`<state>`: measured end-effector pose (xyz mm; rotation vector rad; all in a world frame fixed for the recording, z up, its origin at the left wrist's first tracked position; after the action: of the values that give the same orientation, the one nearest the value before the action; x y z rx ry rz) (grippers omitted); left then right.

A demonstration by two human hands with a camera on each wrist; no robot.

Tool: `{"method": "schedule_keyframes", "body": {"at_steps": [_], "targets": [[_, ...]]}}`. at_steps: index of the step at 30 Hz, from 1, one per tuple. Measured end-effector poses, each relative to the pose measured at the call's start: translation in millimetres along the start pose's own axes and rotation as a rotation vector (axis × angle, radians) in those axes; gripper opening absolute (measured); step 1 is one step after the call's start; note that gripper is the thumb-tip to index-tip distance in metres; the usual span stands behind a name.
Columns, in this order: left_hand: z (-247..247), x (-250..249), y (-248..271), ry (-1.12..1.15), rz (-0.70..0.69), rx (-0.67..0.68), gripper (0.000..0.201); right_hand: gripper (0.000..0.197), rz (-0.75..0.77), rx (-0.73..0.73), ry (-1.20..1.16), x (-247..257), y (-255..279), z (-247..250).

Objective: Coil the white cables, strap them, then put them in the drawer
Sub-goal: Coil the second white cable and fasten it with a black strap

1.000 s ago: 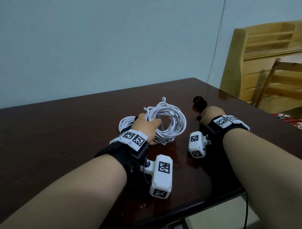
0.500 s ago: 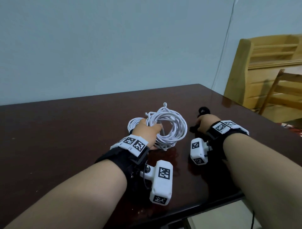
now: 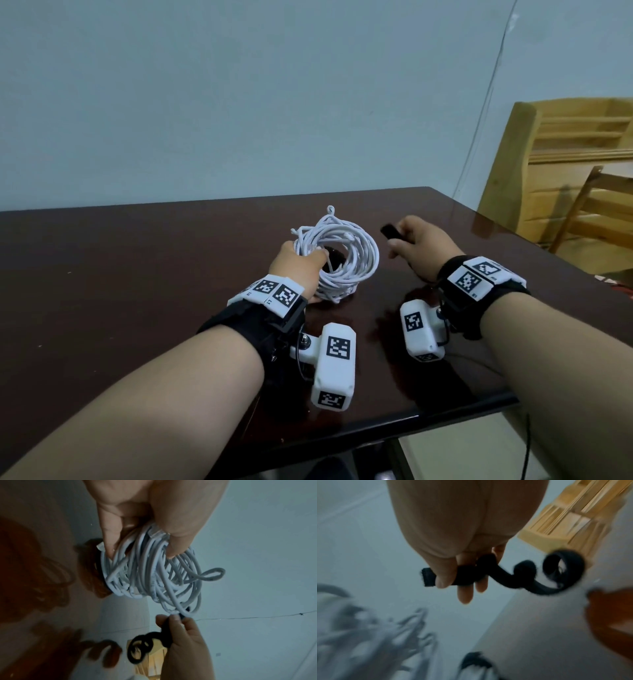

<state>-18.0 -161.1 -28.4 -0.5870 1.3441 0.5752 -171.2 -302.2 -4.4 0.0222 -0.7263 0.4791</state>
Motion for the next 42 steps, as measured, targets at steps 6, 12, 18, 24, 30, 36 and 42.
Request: {"method": "schedule_keyframes", "body": {"at_steps": [6, 12, 18, 24, 30, 36, 42], "targets": [[37.8, -12.5, 11.3, -0.022, -0.016, -0.188, 0.039, 0.011, 0.197, -0.022, -0.258, 69.4, 35.5, -5.4], [86.1, -9.4, 14.9, -0.024, -0.018, -0.353, 0.044, 0.009, 0.278, 0.088, -0.337, 125.2, 54.8, -44.8], [137.6, -0.7, 19.8, -0.033, 0.019, -0.477, 0.043, 0.024, 0.416, 0.118, -0.097, 169.6, 73.2, -96.5], [187.4, 13.6, 19.1, 0.062, 0.055, -0.595, 0.052, 0.014, 0.534, 0.071, -0.031, 210.9, 87.4, -139.5], [200.1, 28.9, 14.9, 0.313, 0.055, -0.6, 0.058, 0.016, 0.537, 0.088, 0.136, 236.8, 76.4, -174.9], [211.6, 53.1, 4.6, 0.504, 0.031, -0.553, 0.043, 0.022, 0.76, 0.106, 0.371, 250.1, 69.0, -196.6], [225.6, 56.4, -6.4, 0.633, 0.057, -0.488, 0.039, 0.021, 0.804, 0.087, 0.399, 267.5, 59.7, -208.2]]}}
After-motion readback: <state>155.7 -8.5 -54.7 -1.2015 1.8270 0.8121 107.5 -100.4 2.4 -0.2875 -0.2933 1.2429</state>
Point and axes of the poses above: each hand's wrist, its own y-axis away from the middle knuckle, its own z-axis out of the back of the hand, x = y × z, the point moved 1 cm from there along -y, towards the middle knuckle, and after that the axes turned 11 degrees about -z, right-handed, at the moved point
